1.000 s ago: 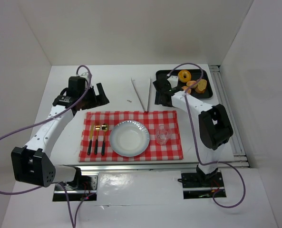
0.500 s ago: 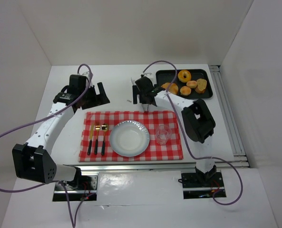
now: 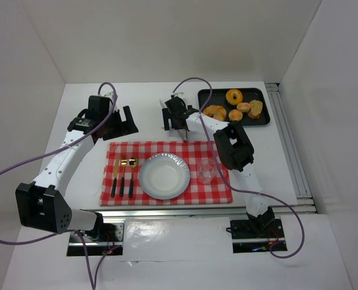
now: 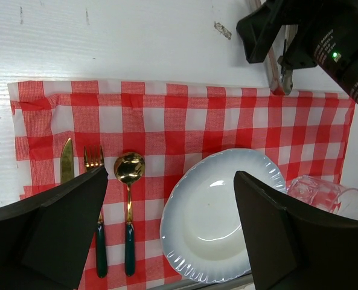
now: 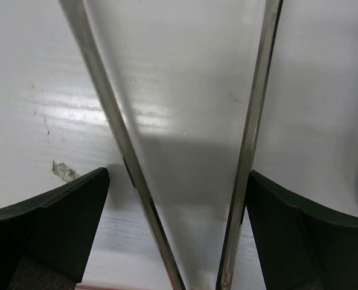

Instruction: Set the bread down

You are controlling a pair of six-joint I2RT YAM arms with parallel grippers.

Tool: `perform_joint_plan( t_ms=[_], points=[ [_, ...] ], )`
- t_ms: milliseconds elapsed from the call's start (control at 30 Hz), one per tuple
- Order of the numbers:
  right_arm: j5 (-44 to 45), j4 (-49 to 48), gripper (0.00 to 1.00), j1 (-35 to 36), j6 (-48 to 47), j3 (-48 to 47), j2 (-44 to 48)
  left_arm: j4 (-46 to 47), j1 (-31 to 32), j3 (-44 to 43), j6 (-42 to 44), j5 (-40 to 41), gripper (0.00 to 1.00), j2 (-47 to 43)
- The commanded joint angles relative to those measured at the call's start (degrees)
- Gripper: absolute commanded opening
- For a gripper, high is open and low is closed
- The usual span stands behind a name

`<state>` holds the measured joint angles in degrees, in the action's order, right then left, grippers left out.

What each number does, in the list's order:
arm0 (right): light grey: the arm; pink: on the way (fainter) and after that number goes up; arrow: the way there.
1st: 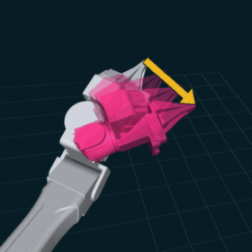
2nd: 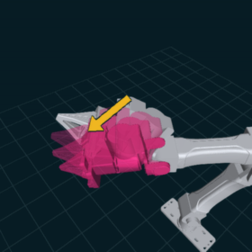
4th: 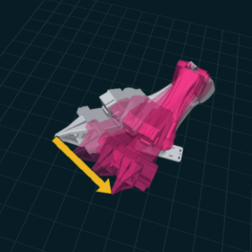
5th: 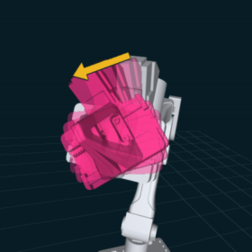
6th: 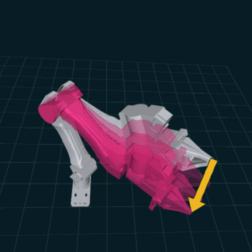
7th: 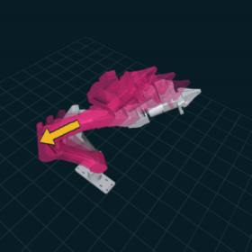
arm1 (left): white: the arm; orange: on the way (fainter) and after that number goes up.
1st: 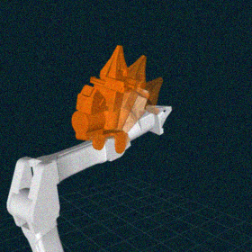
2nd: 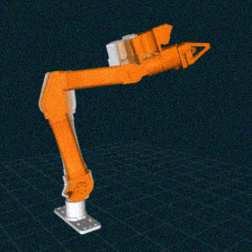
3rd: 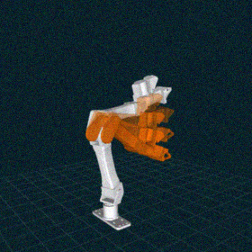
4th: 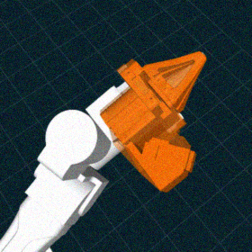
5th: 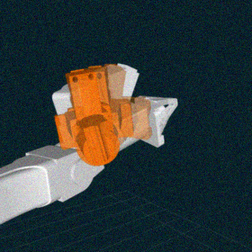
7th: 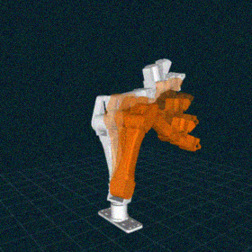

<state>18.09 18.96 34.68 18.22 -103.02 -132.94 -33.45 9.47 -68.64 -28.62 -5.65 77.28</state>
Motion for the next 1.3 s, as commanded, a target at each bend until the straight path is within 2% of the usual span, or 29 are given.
perform_joint_plan(
  t_ms=[0, 67, 167, 300, 367, 433, 467, 567, 733, 800, 967, 1100, 1267],
  points=[
    [1.78, -2.09, 0.98, -1.53, -1.96, -4.46, -2.84, 0.14, 0.19, -2.02, 0.94, 0.55, 0.99, -0.37],
    [1.78, -2.09, 0.92, -2.15, -1.96, -6.83, -5.03, 0.14, 0.19, -2.02, 0.94, 1.08, 0.99, 0.15],
    [2.39, -2.09, 0.92, -2.16, -3.53, -8.42, -6.71, 0.14, 0.19, -2.02, 1.46, 1.08, 0.99, 0.16],
    [3.45, -1.56, 1.00, -2.16, -4.68, -12.02, -9.17, 0.14, 0.19, -2.02, 1.46, 1.60, 0.99, 0.16],
    [4.06, -1.03, 0.93, -2.16, -5.30, -14.03, -10.49, 0.14, 0.19, -2.02, 1.99, 1.61, 0.99, 0.16],
    [4.94, -0.51, 0.79, -1.63, -5.83, -14.83, -10.49, 0.14, 0.19, -1.50, 1.99, 1.61, 0.99, 0.16],
    [4.94, 0.02, 0.67, -1.63, -5.83, -16.32, -10.49, 0.14, 0.19, -1.50, 1.99, 1.61, 0.99, 0.16],
    [5.46, 3.44, 0.50, -1.10, -5.83, -21.05, -9.18, 0.67, 0.19, -0.97, 1.99, 1.08, 0.99, 0.16],
    [2.31, 11.25, 0.50, -1.80, -4.59, -30.03, -5.76, 0.67, 0.19, -1.50, 1.99, 1.08, 0.99, 0.16],
    [-3.10, 11.98, 0.50, -3.56, -3.28, -30.66, -1.91, 0.67, 0.19, -1.50, 1.99, 1.08, 0.99, 0.16],
    [-11.14, 14.09, 0.53, -6.54, -2.15, -24.08, 7.86, 0.67, 0.19, -1.50, 1.99, 0.03, 0.99, -0.37],
    [-16.66, 10.76, 0.54, -9.88, -0.38, -6.55, 22.15, 1.89, 0.19, -1.50, 1.46, -1.21, 0.99, -0.90],
    [-16.86, 10.04, 0.55, -14.18, 0.15, 7.46, 33.79, 1.90, -0.33, -1.50, 1.46, -1.73, 0.99, -0.90]
  ],
)
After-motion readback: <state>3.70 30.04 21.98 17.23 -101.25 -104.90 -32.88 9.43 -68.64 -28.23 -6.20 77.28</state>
